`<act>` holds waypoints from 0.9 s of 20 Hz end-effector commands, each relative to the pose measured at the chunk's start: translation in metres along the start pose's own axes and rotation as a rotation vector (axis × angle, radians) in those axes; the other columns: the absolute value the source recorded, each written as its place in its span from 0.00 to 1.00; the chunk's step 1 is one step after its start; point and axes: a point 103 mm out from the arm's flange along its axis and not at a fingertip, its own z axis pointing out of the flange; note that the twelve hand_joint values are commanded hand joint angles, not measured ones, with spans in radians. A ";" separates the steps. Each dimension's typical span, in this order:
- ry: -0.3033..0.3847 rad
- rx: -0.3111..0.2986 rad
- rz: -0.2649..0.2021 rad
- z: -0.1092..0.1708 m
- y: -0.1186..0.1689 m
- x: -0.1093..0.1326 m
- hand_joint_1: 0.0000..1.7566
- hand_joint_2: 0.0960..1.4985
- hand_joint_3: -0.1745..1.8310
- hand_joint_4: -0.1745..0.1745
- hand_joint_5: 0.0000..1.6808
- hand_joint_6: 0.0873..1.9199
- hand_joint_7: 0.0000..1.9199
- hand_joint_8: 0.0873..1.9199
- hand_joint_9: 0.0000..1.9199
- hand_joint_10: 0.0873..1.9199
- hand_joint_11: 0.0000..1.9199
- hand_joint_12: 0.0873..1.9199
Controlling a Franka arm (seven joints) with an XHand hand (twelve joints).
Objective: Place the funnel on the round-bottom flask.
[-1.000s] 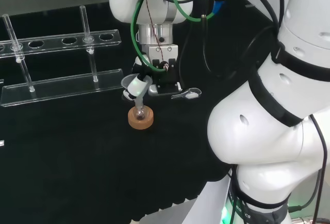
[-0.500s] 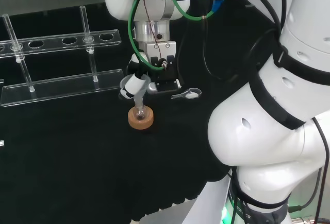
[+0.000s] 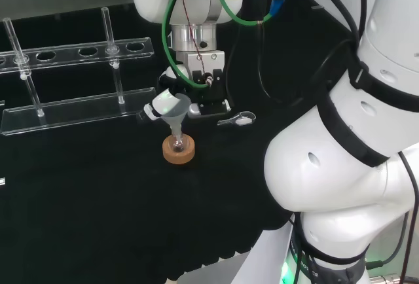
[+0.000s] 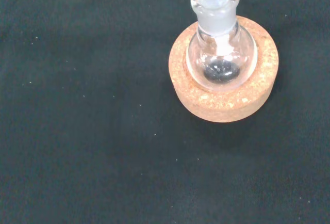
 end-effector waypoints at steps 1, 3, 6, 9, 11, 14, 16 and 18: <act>0.002 -0.038 -0.032 -0.013 -0.008 0.005 0.22 0.30 0.23 0.43 0.02 0.00 0.01 0.17 0.01 0.26 0.00 0.65; -0.006 -0.065 -0.056 -0.025 -0.016 0.009 0.20 0.31 0.19 0.45 0.00 0.00 0.00 0.06 0.00 0.10 0.00 0.45; -0.024 -0.112 -0.094 -0.046 -0.029 0.015 0.19 0.32 0.15 0.50 0.00 0.00 0.00 0.00 0.00 0.00 0.00 0.03; -0.041 -0.151 -0.110 -0.060 -0.035 0.018 0.19 0.32 0.14 0.53 0.00 0.00 0.00 0.00 0.00 0.00 0.00 0.00; -0.049 -0.171 -0.116 -0.067 -0.036 0.019 0.19 0.32 0.14 0.54 0.00 0.00 0.00 0.00 0.00 0.00 0.00 0.00; -0.069 -0.201 -0.117 -0.079 -0.035 0.022 0.19 0.32 0.14 0.54 0.00 0.00 0.00 0.00 0.00 0.00 0.00 0.00; -0.078 -0.203 -0.114 -0.083 -0.031 0.022 0.20 0.33 0.14 0.54 0.00 0.00 0.00 0.00 0.00 0.00 0.00 0.00; -0.080 -0.199 -0.115 -0.084 -0.030 0.023 0.20 0.33 0.14 0.54 0.00 0.00 0.00 0.00 0.00 0.00 0.00 0.00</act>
